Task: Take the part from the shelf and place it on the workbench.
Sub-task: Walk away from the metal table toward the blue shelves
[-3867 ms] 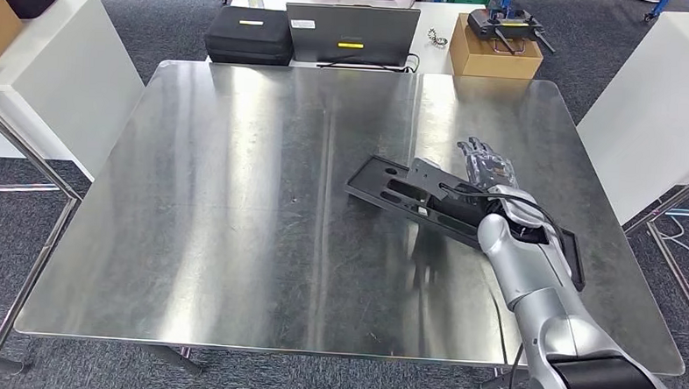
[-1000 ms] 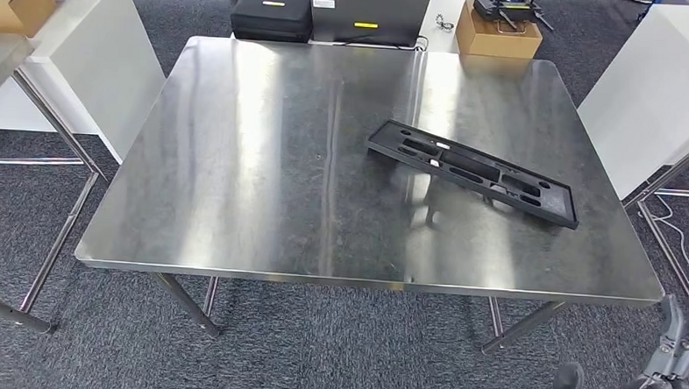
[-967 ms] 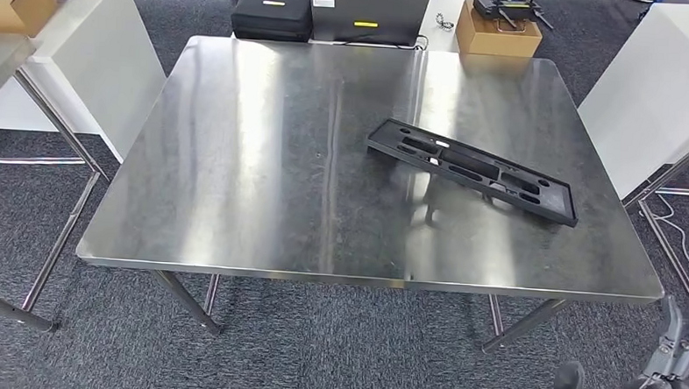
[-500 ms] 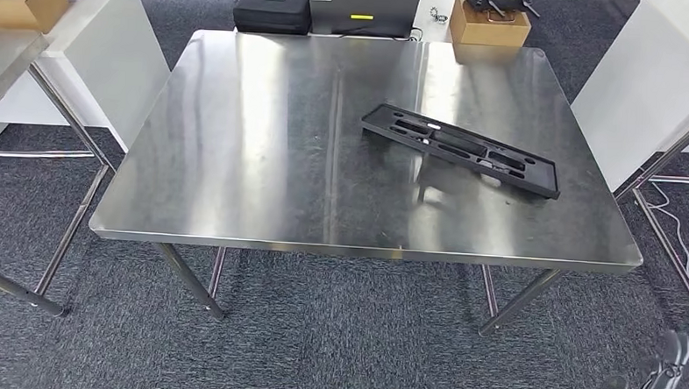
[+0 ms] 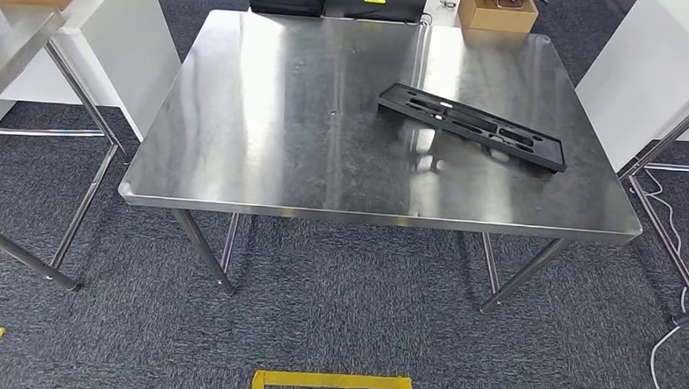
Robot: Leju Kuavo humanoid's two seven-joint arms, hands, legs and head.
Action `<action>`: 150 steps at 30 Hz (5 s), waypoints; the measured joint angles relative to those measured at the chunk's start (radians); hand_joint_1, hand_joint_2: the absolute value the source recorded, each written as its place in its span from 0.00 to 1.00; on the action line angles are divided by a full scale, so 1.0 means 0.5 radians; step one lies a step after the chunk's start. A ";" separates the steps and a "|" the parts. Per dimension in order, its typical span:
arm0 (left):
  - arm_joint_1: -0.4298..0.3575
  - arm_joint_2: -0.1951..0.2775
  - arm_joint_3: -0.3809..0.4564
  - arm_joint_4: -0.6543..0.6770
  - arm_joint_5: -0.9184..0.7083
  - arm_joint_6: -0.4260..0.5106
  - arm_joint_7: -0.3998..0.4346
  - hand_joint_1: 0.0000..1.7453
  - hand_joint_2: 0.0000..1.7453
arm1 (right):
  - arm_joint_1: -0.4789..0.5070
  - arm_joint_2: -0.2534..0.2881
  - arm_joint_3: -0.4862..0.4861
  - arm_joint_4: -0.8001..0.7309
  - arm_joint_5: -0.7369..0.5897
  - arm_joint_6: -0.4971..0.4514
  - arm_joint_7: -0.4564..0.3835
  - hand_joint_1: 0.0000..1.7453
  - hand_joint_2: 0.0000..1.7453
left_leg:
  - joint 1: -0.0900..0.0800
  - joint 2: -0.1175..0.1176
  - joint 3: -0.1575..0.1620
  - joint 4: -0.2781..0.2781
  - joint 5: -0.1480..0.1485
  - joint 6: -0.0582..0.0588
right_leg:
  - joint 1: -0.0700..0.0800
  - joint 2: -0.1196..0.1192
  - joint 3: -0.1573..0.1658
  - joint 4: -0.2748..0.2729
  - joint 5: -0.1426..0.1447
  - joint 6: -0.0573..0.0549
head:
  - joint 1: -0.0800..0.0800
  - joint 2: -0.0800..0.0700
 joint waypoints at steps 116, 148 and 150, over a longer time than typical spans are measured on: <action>0.033 -0.034 -0.119 -0.016 -0.117 -0.041 0.031 0.00 0.00 | -0.338 -0.322 0.922 1.869 1.298 0.332 0.870 0.00 0.00 | 0.013 -0.018 0.207 -0.020 -0.187 -0.007 | 0.005 -0.007 -0.301 0.023 0.032 -0.087 | -0.017 0.000; 0.046 -0.080 -0.117 -0.043 -0.125 0.314 -0.172 0.00 0.00 | -0.352 -0.318 0.929 1.869 1.380 0.367 0.860 0.00 0.00 | 0.017 -0.021 0.096 -0.001 -0.076 0.004 | 0.018 -0.019 -0.115 0.173 -0.231 -0.110 | 0.007 0.000; 0.052 -0.081 -0.117 -0.066 -0.144 0.361 -0.206 0.00 0.00 | -0.345 -0.319 0.929 1.869 1.380 0.366 0.860 0.00 0.00 | 0.012 -0.071 0.084 0.001 -0.068 0.006 | 0.015 0.001 -0.209 0.345 -0.270 -0.096 | 0.007 0.000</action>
